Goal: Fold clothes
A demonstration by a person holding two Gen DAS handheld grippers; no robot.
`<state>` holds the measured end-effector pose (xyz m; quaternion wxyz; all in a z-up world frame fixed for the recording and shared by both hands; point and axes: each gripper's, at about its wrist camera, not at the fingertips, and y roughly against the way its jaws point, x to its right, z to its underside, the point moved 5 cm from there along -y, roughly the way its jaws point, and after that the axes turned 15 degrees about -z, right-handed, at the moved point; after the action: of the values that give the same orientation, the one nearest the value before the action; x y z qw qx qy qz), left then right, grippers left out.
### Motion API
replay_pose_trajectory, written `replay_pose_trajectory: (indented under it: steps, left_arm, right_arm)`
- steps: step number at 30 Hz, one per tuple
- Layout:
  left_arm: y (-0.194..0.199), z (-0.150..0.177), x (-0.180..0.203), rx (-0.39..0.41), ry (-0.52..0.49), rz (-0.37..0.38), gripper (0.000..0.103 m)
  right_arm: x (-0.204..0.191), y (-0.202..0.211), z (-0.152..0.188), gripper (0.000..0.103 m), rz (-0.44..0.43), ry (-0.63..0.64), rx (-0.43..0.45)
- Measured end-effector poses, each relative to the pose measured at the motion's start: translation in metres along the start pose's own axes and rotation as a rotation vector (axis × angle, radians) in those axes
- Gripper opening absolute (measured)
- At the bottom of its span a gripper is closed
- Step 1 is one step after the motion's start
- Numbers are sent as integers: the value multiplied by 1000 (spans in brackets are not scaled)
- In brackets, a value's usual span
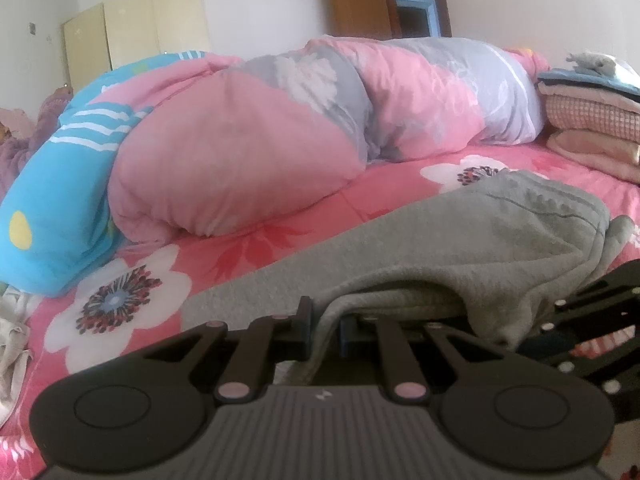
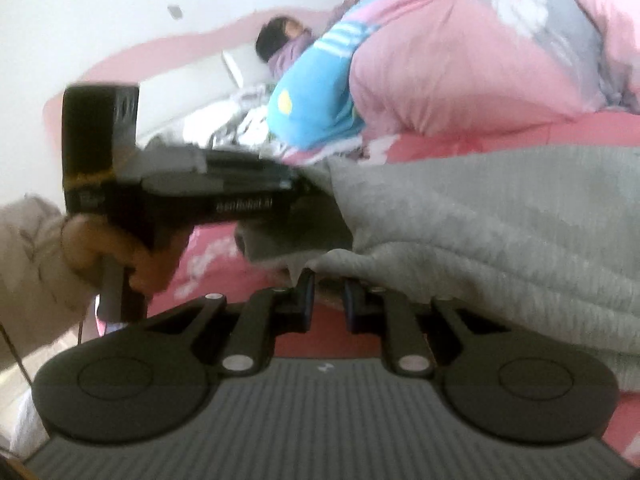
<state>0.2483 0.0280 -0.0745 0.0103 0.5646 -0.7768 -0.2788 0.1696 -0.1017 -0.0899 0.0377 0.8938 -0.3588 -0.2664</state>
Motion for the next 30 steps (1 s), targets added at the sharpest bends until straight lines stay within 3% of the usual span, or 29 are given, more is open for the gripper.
replay_pose_trajectory:
  steps: [7,16,20,25,30]
  left_arm:
    - [6,1,0,20,10,8,11]
    - [13,12,-2,42,62,39,10]
    - [16,25,-1,30,66,45,10]
    - [15,45,7,16,-5,25,10]
    - [16,55,12,23,-62,8,10]
  right_arm:
    - [15,-10,-14,14,-47,-120,102]
    - [55,-34,0,14,168,-372,182]
    - [56,-33,5,14,216,-406,242]
    - [57,-22,11,14,246,-438,299]
    - [47,3,17,19,248,-429,239]
